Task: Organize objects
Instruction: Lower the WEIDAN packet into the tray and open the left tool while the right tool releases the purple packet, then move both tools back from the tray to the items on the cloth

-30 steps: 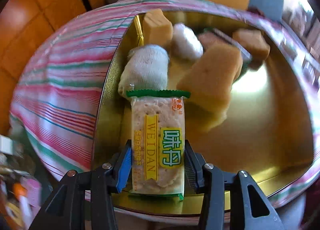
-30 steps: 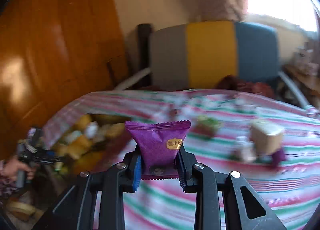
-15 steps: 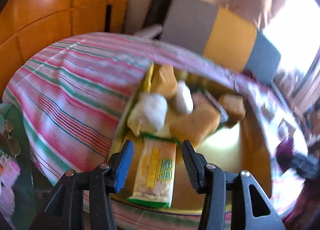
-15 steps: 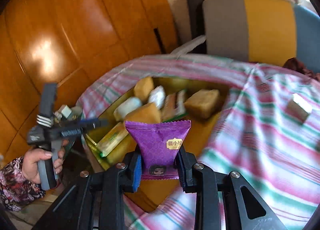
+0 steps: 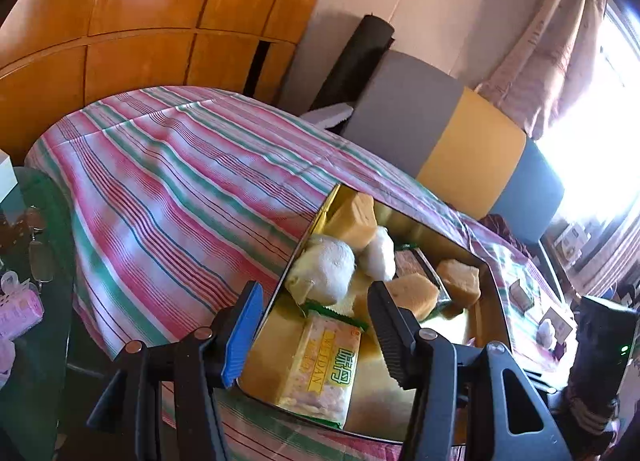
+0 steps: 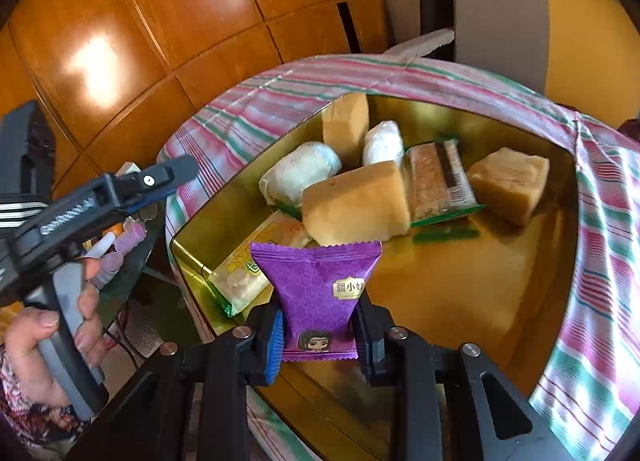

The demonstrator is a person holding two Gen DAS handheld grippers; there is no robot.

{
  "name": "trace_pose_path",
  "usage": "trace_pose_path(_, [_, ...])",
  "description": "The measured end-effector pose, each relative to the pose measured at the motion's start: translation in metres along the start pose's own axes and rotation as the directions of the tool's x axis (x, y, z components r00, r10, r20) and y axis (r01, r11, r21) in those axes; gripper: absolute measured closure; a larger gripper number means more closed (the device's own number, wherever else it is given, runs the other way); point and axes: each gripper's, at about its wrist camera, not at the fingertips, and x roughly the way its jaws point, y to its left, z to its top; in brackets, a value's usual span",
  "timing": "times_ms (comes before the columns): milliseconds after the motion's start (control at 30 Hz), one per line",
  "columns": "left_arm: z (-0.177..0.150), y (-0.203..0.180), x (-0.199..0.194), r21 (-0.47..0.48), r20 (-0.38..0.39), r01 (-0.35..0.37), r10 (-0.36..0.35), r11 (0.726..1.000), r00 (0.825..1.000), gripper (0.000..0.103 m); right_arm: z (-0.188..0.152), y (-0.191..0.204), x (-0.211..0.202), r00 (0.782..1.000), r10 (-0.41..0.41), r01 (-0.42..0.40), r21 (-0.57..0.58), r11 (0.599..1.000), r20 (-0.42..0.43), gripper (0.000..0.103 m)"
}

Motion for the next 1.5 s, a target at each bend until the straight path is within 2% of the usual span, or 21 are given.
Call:
trace_pose_path(133, [0.0,0.002,0.002,-0.005,-0.009,0.0,0.0,1.0,1.0,0.048,0.001,0.009,0.012,1.0,0.004,-0.004,0.007,1.0,-0.017,0.068])
trace_pose_path(167, [-0.001,0.002,0.003,-0.004,-0.013,-0.001,0.001,1.0,1.0,0.048,0.001,0.01,0.014,1.0,0.013,-0.012,0.016,1.0,-0.025,0.062])
trace_pose_path(367, [-0.002,0.0,0.003,-0.006,-0.01,0.0,0.0,1.0,1.0,0.048,-0.005,0.012,0.008,0.999,0.032,-0.032,0.043,0.999,-0.001,0.047])
trace_pose_path(700, [-0.006,-0.003,0.001,-0.002,-0.005,0.004,-0.004,1.0,1.0,0.048,-0.008,0.013,-0.002,0.999,0.031,-0.033,0.059,0.998,0.026,0.046])
trace_pose_path(833, [-0.011,-0.01,0.004,0.018,-0.026,0.02,-0.02,1.0,0.999,0.048,-0.006,0.009,-0.017,0.998,0.023,-0.027,0.069,0.997,0.052,0.045])
trace_pose_path(1100, [-0.024,-0.034,0.005,0.093,-0.055,0.068,-0.063,0.993,0.997,0.048,-0.008,-0.014,-0.052,0.994,-0.054,0.045,0.09,0.995,0.1,0.04])
trace_pose_path(1500, [-0.041,-0.064,0.002,0.167,-0.092,0.124,-0.109,0.978,0.99,0.048,-0.032,-0.076,-0.09,0.979,-0.168,0.139,0.219,0.966,0.116,0.04])
